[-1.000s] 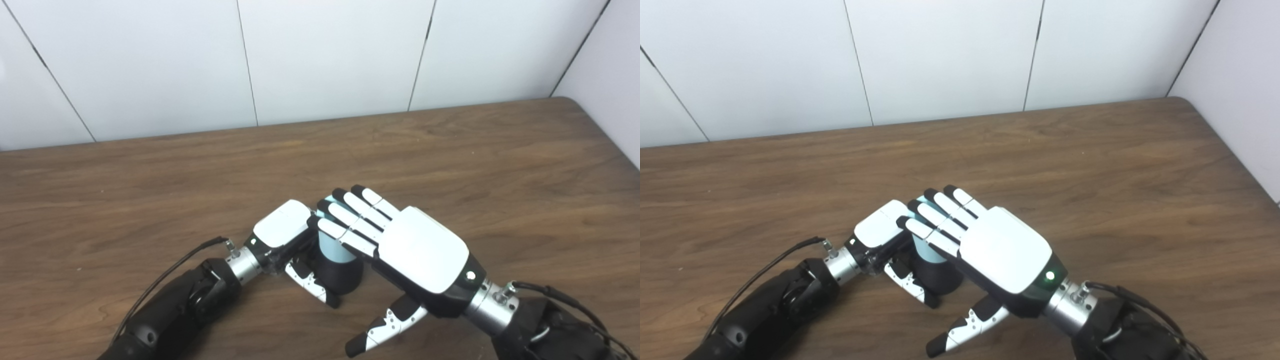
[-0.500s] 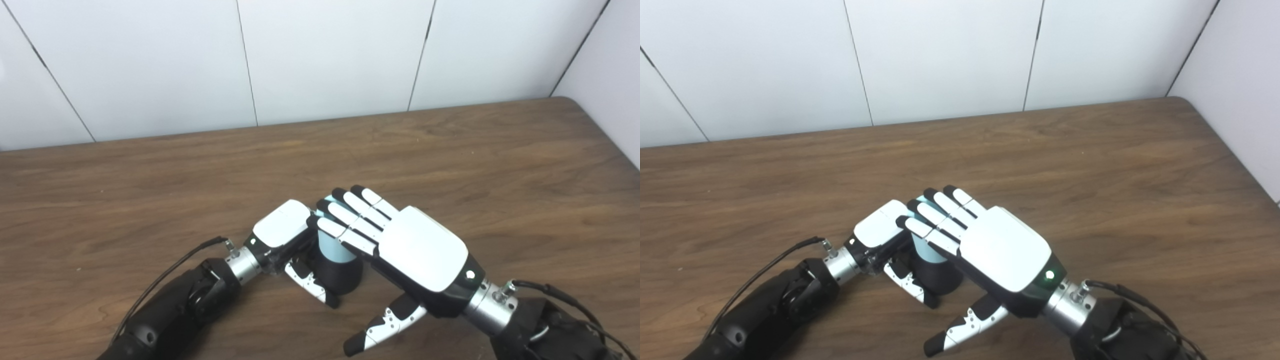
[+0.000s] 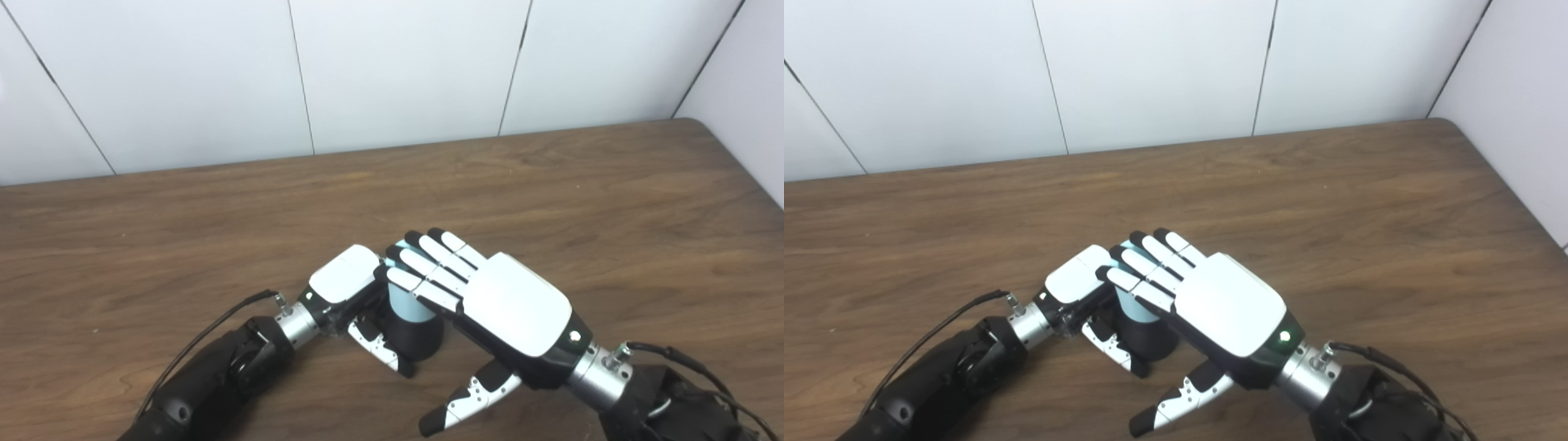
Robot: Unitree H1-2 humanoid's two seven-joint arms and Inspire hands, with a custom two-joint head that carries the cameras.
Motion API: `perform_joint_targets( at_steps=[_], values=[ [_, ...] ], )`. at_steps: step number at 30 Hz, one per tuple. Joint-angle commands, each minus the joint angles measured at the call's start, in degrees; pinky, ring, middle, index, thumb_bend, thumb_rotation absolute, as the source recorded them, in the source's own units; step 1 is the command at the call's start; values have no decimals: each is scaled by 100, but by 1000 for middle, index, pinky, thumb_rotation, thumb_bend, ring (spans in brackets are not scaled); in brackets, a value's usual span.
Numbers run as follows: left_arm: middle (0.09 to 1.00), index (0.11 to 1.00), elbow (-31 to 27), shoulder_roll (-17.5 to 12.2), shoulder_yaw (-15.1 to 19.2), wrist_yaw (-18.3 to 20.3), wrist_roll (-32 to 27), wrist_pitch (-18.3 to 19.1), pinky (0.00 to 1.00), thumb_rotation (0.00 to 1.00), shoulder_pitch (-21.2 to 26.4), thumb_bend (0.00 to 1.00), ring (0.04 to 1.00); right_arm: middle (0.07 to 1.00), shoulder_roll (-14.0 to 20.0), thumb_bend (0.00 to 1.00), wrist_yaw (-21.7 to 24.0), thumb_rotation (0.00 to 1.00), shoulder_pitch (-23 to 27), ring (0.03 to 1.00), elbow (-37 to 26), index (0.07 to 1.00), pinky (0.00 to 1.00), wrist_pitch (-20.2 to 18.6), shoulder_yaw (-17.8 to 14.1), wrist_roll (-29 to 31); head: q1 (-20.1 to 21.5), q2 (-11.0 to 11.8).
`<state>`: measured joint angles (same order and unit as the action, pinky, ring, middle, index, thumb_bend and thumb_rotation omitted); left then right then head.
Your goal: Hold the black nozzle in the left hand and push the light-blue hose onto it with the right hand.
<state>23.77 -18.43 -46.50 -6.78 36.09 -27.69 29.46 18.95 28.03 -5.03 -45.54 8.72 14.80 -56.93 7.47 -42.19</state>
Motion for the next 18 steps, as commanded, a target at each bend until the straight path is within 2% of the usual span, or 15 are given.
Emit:
perform_joint_targets(
  at_steps=[1,9,16,18],
  values=[
    [472,485,778,-368,-512,1192,411,118,209,0,-717,524,243,958,274,888,863,1000,-346,966,517,913,998,-1,318,-60,8,-1],
    [472,484,767,-375,-529,1120,431,94,182,0,-722,524,221,952,281,877,863,1000,-346,964,562,907,1000,-26,337,-29,1,4],
    [473,485,767,-388,-547,1138,439,92,223,0,-718,524,259,946,273,875,817,997,-356,955,597,899,999,-30,338,-19,6,-2],
    [472,485,753,-389,-542,1145,427,92,201,0,-721,524,237,945,274,871,810,988,-360,955,606,894,998,-30,342,-27,4,-9]
  ],
)
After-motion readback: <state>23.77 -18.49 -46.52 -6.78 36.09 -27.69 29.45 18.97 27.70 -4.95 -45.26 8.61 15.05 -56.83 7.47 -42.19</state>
